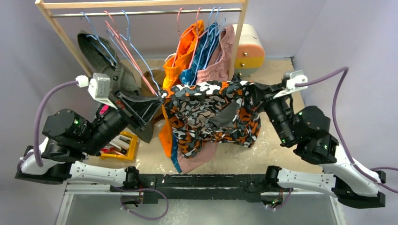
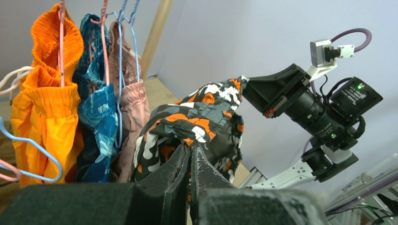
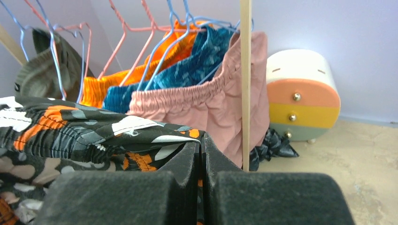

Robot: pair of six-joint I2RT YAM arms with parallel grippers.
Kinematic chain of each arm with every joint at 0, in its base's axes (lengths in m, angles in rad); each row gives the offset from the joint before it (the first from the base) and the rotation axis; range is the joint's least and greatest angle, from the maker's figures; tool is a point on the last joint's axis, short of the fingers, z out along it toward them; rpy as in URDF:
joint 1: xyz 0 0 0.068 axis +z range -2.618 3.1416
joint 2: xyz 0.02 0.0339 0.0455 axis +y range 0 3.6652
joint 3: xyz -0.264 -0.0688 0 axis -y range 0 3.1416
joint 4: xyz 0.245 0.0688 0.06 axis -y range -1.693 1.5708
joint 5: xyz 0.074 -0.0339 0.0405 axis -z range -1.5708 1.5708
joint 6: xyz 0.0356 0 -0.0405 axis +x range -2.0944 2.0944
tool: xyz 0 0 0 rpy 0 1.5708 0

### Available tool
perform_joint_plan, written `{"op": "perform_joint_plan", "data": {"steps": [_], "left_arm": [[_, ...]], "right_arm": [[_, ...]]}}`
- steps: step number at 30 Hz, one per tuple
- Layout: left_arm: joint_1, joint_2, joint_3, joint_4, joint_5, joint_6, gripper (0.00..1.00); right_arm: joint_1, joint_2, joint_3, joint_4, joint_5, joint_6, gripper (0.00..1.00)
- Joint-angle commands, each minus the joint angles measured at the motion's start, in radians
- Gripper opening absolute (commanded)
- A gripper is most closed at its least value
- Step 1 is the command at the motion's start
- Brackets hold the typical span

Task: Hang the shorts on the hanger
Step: Adjust the shorts at the center of the board.

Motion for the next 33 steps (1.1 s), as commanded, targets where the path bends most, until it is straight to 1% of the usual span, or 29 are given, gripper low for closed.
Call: {"op": "perform_joint_plan", "data": {"steps": [1,5,9,15,17,19,21,24,27,31,33], "left_arm": [[0.003,-0.046,0.007,0.009,0.007,-0.018,0.0],[0.002,-0.06,-0.03,0.022,0.002,-0.017,0.0],[0.003,-0.039,-0.016,0.009,0.032,-0.001,0.0],[0.002,-0.027,-0.033,-0.018,0.111,0.008,0.0],[0.002,-0.032,-0.044,-0.048,0.169,0.031,0.0],[0.002,-0.043,-0.06,-0.065,0.178,0.047,0.0],[0.002,-0.061,-0.079,-0.063,0.19,0.053,0.0],[0.002,-0.082,-0.098,-0.038,0.211,0.06,0.0],[0.003,-0.072,-0.084,-0.028,0.211,0.069,0.0],[0.002,-0.016,-0.039,-0.026,0.208,0.094,0.0],[0.002,0.01,-0.015,-0.008,0.202,0.116,0.0]], "right_arm": [[-0.006,-0.056,0.05,0.163,0.097,-0.099,0.0],[-0.005,-0.074,0.039,0.145,0.019,-0.102,0.0],[-0.006,-0.084,0.043,0.101,-0.059,-0.09,0.0],[-0.005,-0.122,0.013,0.053,-0.35,-0.089,0.0],[-0.005,-0.12,0.003,0.028,-0.421,-0.091,0.0],[-0.006,-0.105,-0.003,-0.011,-0.51,-0.096,0.0],[-0.006,-0.098,-0.018,-0.034,-0.555,-0.086,0.0],[-0.006,-0.111,-0.046,-0.03,-0.565,-0.072,0.0],[-0.006,-0.133,-0.052,-0.024,-0.585,-0.061,0.0],[-0.006,-0.144,-0.035,-0.049,-0.674,-0.062,0.0],[-0.006,-0.126,-0.011,-0.095,-0.756,-0.059,0.0]]}}
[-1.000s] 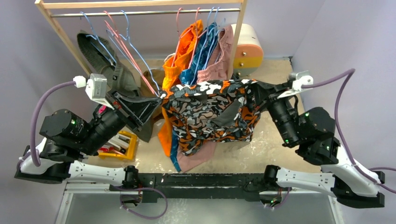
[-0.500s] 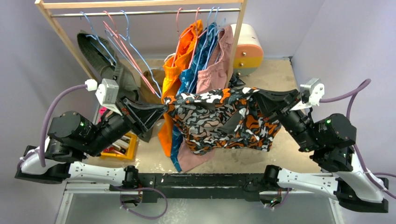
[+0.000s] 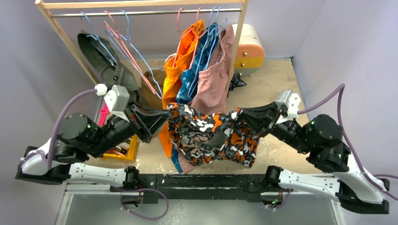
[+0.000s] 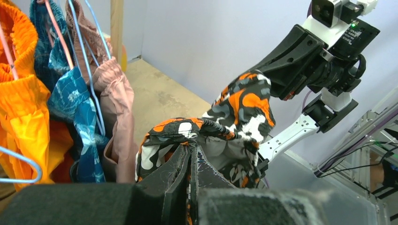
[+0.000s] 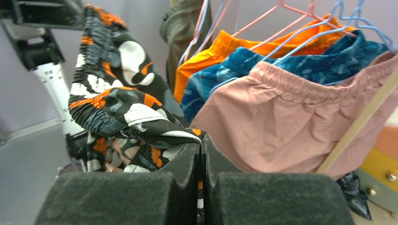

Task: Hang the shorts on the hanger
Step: Adjust the shorts at the center of the board.

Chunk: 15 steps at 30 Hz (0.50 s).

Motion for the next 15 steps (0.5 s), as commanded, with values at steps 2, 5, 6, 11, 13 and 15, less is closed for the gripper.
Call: {"op": "perform_joint_plan", "data": {"steps": [2,5,6,11,13,15], "left_arm": [[0.003,0.067,0.072,0.101,-0.007,0.081,0.0],[0.002,0.072,0.057,0.194,-0.067,0.129,0.0],[0.002,0.074,0.051,0.224,-0.077,0.144,0.0],[0.002,0.103,0.047,0.307,-0.03,0.189,0.0],[0.002,0.12,0.055,0.299,-0.004,0.192,0.0],[0.002,0.129,0.056,0.285,0.017,0.189,0.0]], "right_arm": [[-0.003,0.041,0.089,-0.05,-0.216,0.008,0.0],[-0.002,0.133,0.145,-0.137,-0.416,0.032,0.03],[-0.003,0.159,0.164,-0.163,-0.478,0.036,0.14],[-0.002,0.186,0.251,-0.189,-0.554,0.034,0.68],[-0.003,0.155,0.275,-0.149,-0.503,0.03,0.71],[-0.003,0.129,0.289,-0.099,-0.394,0.022,0.71]]}}
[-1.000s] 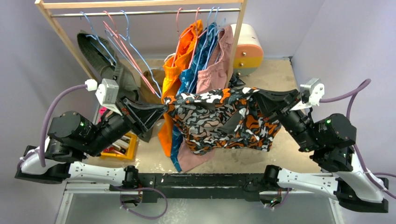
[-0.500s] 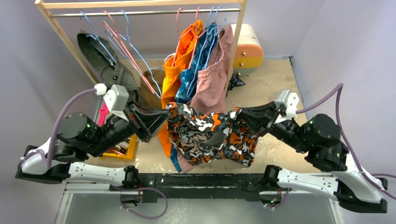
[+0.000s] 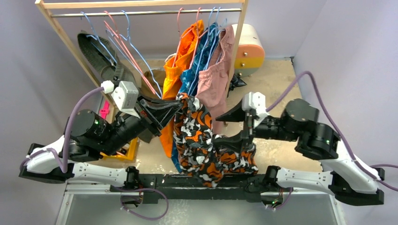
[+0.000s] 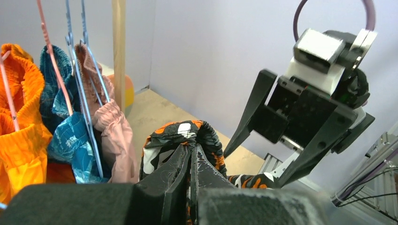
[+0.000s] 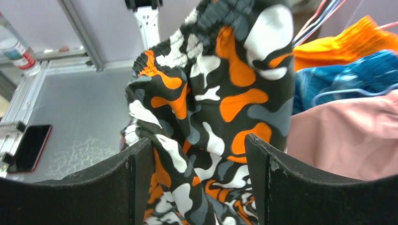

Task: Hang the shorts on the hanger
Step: Adjust the shorts at the center of the board.

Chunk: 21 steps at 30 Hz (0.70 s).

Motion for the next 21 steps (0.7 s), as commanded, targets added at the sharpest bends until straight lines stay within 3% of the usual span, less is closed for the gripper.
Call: {"op": "perform_joint_plan", "data": {"steps": [1,3,6,9,14,21], "left_arm": [[0.003,0.021,0.023,0.074,0.063,0.032,0.0],[0.003,0.028,0.019,0.062,0.089,0.028,0.0],[0.003,0.039,0.016,0.04,0.128,0.015,0.0],[0.002,0.048,0.012,0.016,0.149,0.002,0.0],[0.002,0.067,0.011,-0.012,0.182,-0.009,0.0],[0.003,0.115,0.022,-0.038,0.185,0.004,0.0]], "right_arm": [[-0.003,-0.094,0.096,0.125,0.132,-0.007,0.71],[-0.002,-0.106,0.087,0.171,0.176,-0.011,0.73],[-0.003,-0.074,0.112,0.176,0.142,-0.022,0.88],[-0.003,-0.016,0.154,0.145,0.091,-0.039,0.95],[-0.002,0.041,0.166,0.162,0.134,-0.015,0.92],[-0.002,0.122,0.198,0.098,0.148,-0.015,0.78]]}}
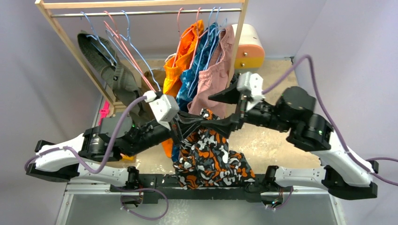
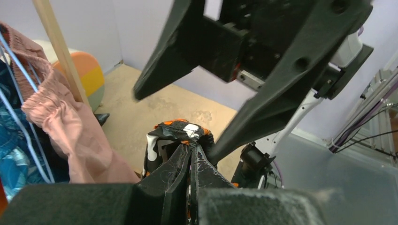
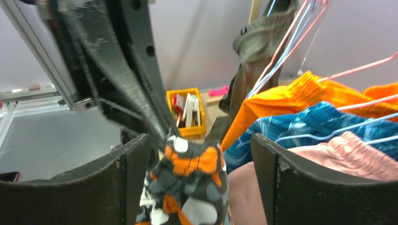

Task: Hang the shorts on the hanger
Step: Adjust the shorts at the center of the board.

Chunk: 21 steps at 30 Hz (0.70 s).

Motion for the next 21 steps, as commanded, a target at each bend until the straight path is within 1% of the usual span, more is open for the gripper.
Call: {"op": "perform_joint_plan", "data": {"steps": [1,3,5,8,17,21], "left_arm": [[0.003,0.021,0.024,0.012,0.026,0.001,0.0],[0.002,0.026,0.025,0.008,0.03,0.003,0.0],[0.003,0.025,0.024,0.008,0.03,0.004,0.0],[0.002,0.019,0.02,0.012,0.029,0.006,0.0],[0.002,0.011,0.004,0.027,0.035,0.006,0.0],[0.002,0.011,0.005,0.029,0.034,0.006,0.0]], "right_arm": [[-0.002,0.009,0.031,-0.015,0.04,-0.001,0.76],[-0.002,0.0,0.02,-0.015,0.052,0.001,0.68],[-0.001,-0.005,0.02,-0.03,0.058,0.004,0.63],[-0.002,-0.011,0.018,-0.056,0.066,0.007,0.59],[-0.002,-0.004,0.0,-0.103,0.058,0.017,0.57],[-0.003,0.005,0.001,-0.119,0.06,0.017,0.58]]}}
